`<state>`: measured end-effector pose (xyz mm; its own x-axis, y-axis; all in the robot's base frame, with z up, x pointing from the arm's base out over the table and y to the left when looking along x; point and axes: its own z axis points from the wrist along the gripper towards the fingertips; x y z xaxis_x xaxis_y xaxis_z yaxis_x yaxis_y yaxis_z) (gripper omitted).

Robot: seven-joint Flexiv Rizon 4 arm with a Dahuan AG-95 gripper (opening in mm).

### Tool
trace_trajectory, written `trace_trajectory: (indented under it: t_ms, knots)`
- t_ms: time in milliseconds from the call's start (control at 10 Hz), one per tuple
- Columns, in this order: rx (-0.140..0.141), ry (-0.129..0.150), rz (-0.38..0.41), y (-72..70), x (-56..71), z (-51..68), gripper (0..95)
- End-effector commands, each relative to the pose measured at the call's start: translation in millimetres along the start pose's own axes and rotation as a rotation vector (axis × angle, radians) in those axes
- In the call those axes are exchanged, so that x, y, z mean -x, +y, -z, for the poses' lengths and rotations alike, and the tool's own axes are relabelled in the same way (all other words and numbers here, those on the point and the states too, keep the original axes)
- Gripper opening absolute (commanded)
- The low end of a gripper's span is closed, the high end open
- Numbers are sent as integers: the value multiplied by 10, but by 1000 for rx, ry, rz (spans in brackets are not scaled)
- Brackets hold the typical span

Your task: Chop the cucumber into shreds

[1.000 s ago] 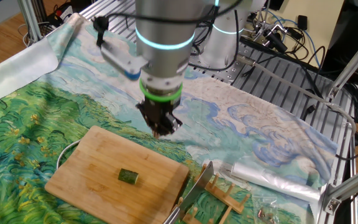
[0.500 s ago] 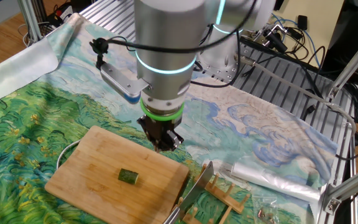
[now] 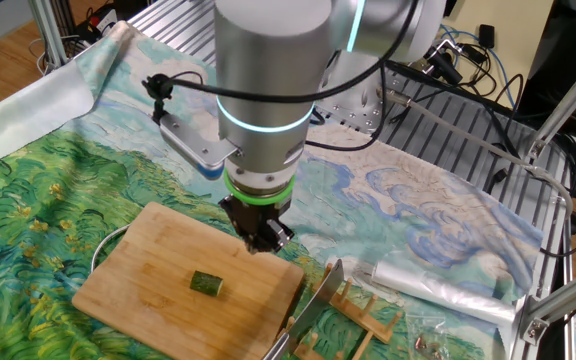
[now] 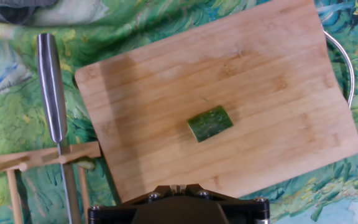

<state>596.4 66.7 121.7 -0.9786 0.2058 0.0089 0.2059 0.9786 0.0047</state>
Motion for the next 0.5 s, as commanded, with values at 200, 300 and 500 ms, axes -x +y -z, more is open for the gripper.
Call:
trace_trajectory:
  t_ms: [200,300,500]
  knots:
    - [8,19,27,0,-7,6,0]
    - [8,17,33,0,-7,6,0]
    - [19,21,68,0,-7,6,0]
